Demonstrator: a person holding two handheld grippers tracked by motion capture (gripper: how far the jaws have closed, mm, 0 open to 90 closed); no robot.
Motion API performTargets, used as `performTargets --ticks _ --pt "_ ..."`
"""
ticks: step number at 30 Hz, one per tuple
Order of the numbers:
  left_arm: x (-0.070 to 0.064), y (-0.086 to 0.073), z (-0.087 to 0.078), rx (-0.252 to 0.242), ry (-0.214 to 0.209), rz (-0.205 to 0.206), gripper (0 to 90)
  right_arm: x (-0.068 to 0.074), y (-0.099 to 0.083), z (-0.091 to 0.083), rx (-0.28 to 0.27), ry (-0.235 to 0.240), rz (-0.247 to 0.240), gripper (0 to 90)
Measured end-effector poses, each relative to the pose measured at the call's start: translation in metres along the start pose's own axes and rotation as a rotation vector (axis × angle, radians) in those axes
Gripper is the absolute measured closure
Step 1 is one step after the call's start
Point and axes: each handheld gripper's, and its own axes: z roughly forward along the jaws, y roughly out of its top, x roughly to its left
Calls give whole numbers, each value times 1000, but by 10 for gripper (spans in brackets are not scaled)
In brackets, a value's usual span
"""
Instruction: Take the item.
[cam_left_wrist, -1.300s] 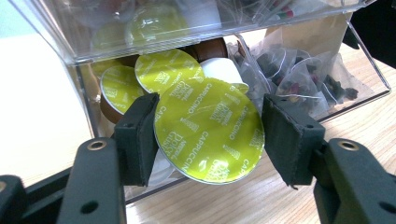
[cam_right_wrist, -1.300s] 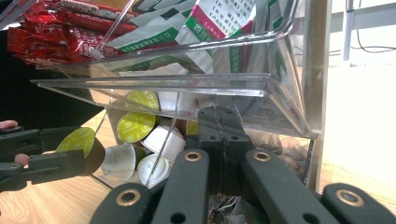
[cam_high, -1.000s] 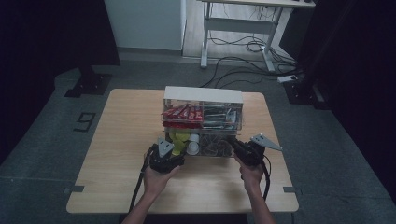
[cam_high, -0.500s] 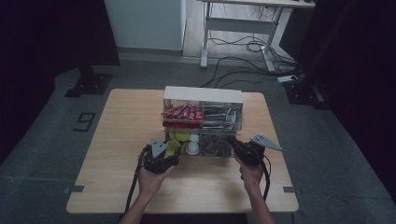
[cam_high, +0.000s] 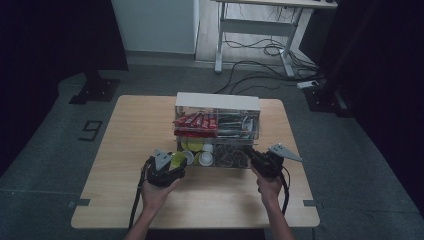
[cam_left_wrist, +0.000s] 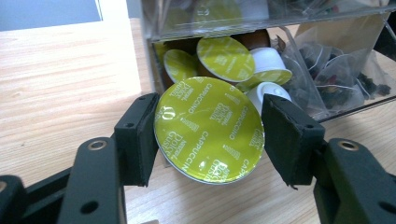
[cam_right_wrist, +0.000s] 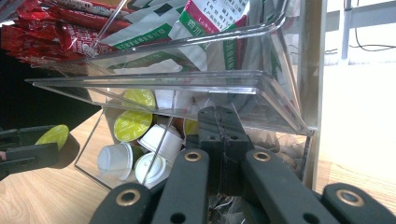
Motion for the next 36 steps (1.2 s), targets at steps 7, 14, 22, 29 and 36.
performTargets --ticks 7,14,22,29,36 --pt "8 -4 -4 1 13 -9 396 0 0 0 -1 -2 0 888" --pt "21 -10 -8 12 35 -23 396 0 -1 0 -1 -3 2 888" --pt "34 -16 -13 16 60 -39 396 -1 -2 1 3 -5 5 888" --pt "43 -22 -15 26 76 -48 396 -1 -2 2 6 -7 6 888" --pt "58 -34 -13 73 90 -69 396 -1 -3 2 6 -9 3 888"
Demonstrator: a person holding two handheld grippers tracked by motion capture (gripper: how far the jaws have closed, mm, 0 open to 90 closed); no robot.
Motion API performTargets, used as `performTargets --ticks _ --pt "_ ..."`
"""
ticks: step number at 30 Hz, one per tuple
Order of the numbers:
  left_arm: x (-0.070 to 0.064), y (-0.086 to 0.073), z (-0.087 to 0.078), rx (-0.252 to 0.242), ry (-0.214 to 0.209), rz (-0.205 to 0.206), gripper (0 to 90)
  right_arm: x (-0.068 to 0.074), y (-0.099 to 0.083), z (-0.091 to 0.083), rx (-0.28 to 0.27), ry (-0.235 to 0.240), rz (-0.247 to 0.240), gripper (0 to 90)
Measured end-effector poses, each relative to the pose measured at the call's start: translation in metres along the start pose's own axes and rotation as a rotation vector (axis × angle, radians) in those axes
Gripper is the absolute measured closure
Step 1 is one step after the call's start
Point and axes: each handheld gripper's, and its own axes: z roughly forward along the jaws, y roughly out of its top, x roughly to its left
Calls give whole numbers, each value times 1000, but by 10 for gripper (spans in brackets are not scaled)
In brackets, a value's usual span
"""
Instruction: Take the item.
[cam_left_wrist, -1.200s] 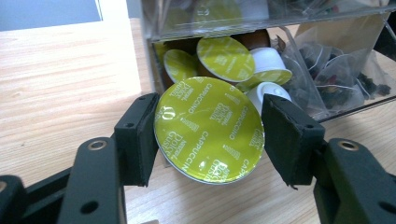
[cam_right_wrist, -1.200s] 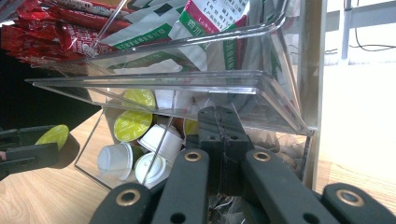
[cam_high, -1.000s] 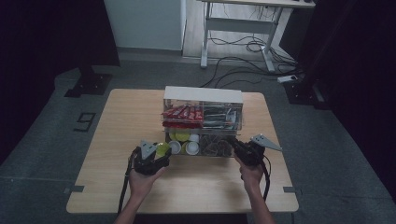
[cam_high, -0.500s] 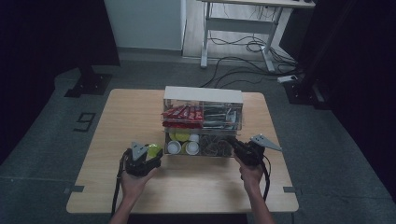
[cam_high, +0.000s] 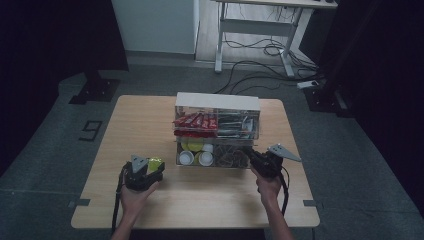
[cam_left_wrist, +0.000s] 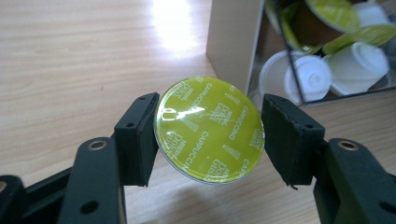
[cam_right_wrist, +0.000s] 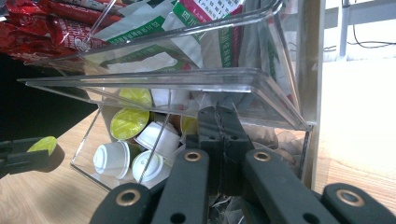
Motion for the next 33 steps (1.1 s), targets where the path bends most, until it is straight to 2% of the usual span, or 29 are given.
performTargets --ticks 17,33 --pt "22 -18 7 66 30 -40 396 0 -1 1 3 -2 -1 888" --pt "26 -25 17 143 40 -26 395 -1 -1 1 8 -5 -6 888"
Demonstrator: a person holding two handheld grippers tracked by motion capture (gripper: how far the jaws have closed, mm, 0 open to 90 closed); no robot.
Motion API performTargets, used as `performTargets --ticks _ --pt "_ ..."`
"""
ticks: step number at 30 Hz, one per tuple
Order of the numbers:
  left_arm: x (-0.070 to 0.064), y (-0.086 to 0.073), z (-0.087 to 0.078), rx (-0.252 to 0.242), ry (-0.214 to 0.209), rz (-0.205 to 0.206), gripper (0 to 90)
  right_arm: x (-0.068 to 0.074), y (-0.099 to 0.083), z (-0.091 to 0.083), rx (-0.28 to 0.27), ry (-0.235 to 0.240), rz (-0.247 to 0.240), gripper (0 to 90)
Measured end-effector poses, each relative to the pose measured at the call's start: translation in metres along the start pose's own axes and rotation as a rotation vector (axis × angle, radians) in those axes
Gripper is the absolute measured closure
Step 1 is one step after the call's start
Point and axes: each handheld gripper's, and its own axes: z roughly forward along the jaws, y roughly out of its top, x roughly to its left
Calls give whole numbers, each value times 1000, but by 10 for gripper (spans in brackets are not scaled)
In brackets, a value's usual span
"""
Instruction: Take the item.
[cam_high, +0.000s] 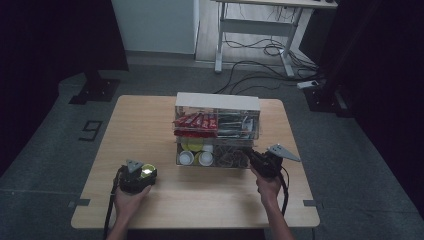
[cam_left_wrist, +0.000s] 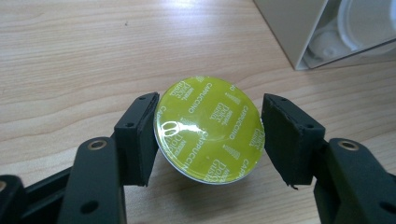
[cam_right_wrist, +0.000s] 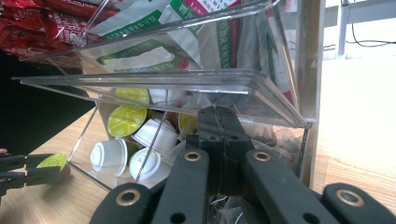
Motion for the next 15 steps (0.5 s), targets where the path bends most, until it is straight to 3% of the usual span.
performTargets --ticks 9,15 --pt "2 -2 3 16 -6 -9 390 0 0 0 2 1 0 888" --pt "2 -1 4 27 -23 -9 331 0 0 0 2 -1 0 888"
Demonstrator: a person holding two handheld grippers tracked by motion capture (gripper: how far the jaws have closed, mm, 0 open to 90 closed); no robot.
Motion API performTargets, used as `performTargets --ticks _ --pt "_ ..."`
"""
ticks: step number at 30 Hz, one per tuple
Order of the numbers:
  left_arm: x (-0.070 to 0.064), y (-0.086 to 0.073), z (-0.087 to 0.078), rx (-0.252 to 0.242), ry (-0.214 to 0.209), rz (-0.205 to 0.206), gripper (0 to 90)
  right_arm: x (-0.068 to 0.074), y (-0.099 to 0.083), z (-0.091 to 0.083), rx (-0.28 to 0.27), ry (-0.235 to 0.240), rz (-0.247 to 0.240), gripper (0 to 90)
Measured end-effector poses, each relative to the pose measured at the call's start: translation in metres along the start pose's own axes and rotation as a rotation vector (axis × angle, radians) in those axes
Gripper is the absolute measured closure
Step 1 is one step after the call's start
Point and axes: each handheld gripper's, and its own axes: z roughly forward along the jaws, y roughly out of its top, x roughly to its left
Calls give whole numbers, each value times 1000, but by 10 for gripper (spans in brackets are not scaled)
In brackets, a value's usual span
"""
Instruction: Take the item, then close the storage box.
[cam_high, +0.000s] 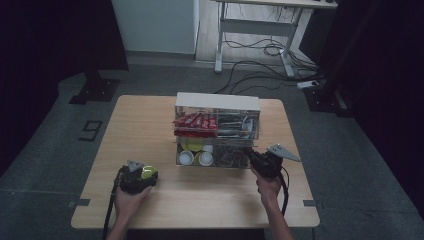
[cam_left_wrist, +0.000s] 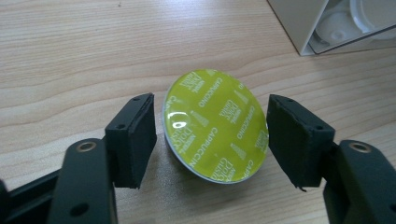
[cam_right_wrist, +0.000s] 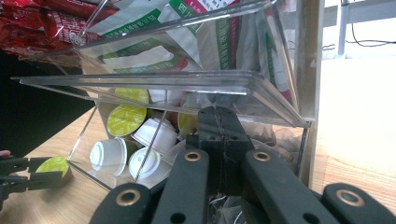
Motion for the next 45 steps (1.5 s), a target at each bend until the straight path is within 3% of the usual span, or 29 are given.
performTargets --ticks 8,19,31,45 --pt "-1 5 -14 -64 -12 5 226 -1 0 -1 0 -4 3 888" --pt "-10 10 -33 -116 -66 15 225 -2 -1 -3 4 -4 2 888" --pt "-15 11 -38 -111 -93 14 233 -2 -3 -8 13 -4 0 888" --pt "-24 9 -37 -102 -114 41 237 1 -10 -16 38 -15 -4 888"
